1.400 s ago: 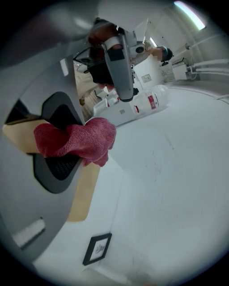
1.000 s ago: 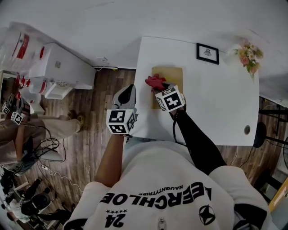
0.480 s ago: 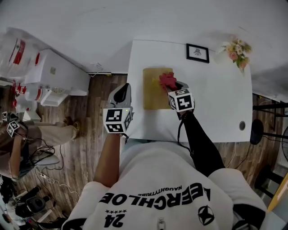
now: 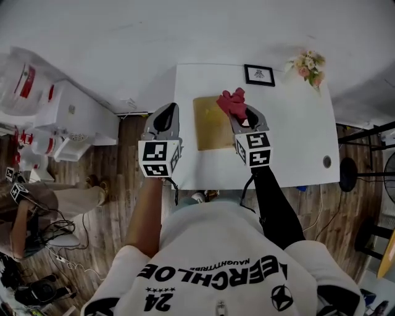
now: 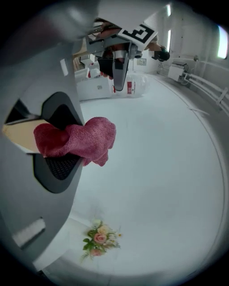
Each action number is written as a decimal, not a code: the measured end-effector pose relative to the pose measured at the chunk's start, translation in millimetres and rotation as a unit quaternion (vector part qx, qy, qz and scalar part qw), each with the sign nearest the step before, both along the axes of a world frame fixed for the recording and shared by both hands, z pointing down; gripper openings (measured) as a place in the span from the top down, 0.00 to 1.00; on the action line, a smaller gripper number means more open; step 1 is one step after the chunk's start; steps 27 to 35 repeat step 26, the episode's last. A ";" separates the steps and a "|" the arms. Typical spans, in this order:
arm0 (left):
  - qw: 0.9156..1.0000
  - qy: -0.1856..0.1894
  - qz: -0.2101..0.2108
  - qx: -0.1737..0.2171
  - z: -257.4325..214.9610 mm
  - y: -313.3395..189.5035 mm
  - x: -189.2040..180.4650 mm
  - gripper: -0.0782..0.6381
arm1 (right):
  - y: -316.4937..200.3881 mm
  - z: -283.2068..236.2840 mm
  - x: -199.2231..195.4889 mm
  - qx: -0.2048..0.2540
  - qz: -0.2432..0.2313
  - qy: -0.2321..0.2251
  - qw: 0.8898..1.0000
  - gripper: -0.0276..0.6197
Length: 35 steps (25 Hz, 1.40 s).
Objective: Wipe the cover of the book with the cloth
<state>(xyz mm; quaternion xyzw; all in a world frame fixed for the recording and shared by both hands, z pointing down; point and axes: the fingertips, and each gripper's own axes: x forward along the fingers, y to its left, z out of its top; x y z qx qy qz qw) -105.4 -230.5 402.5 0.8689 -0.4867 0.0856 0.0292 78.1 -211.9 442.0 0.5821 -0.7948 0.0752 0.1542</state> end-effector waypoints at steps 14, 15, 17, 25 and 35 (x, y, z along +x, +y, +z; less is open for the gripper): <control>0.996 0.004 0.041 0.080 -74.9 33.6 -4.0 0.82 | 52.8 -76.7 -13.3 0.101 0.028 0.013 0.994 0.74; 0.996 0.003 0.042 0.081 -75.8 35.7 -5.1 0.82 | 55.1 -76.5 -14.6 0.101 0.028 0.013 0.994 0.74; 0.996 0.003 0.043 0.082 -76.8 39.1 -7.4 0.82 | 59.2 -76.5 -17.0 0.102 0.029 0.013 0.994 0.74; 0.996 0.004 0.042 0.080 -74.4 48.5 -13.0 0.82 | 70.9 -69.8 -22.4 0.099 0.029 0.015 0.995 0.74; 0.996 0.004 0.043 0.080 -73.7 50.4 -12.8 0.82 | 72.5 -69.4 -22.4 0.099 0.029 0.016 0.994 0.74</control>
